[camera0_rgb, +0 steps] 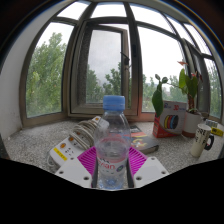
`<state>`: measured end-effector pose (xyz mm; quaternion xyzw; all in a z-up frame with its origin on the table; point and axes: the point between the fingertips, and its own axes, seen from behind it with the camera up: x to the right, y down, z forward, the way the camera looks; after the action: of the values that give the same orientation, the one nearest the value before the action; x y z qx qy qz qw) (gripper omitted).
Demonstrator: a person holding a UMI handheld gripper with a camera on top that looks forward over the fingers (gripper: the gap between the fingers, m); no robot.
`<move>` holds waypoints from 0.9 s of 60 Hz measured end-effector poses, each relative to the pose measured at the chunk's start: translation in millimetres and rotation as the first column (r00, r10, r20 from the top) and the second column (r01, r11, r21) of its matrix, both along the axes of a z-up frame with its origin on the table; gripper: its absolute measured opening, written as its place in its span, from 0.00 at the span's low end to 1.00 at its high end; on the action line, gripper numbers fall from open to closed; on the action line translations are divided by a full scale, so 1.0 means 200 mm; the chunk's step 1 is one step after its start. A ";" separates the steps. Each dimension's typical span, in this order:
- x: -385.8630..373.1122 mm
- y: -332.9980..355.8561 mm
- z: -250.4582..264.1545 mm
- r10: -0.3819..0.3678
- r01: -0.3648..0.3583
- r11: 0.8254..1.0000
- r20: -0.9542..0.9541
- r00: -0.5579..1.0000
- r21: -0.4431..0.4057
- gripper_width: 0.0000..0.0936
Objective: Pour water
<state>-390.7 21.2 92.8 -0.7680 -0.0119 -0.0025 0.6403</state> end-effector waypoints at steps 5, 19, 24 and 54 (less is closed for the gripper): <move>-0.01 0.00 0.00 0.020 -0.020 1.000 -0.011 1.000 0.001 0.35; -0.06 -0.02 0.15 0.122 -0.118 0.992 -0.084 0.989 0.044 0.29; -0.06 -0.06 0.41 0.197 -0.171 0.977 -0.227 0.954 0.131 0.29; 1.21 -0.16 1.52 0.455 -0.019 0.850 -0.752 -0.478 0.526 0.29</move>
<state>-149.0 -11.6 397.0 -0.2937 0.3389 0.7848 0.4278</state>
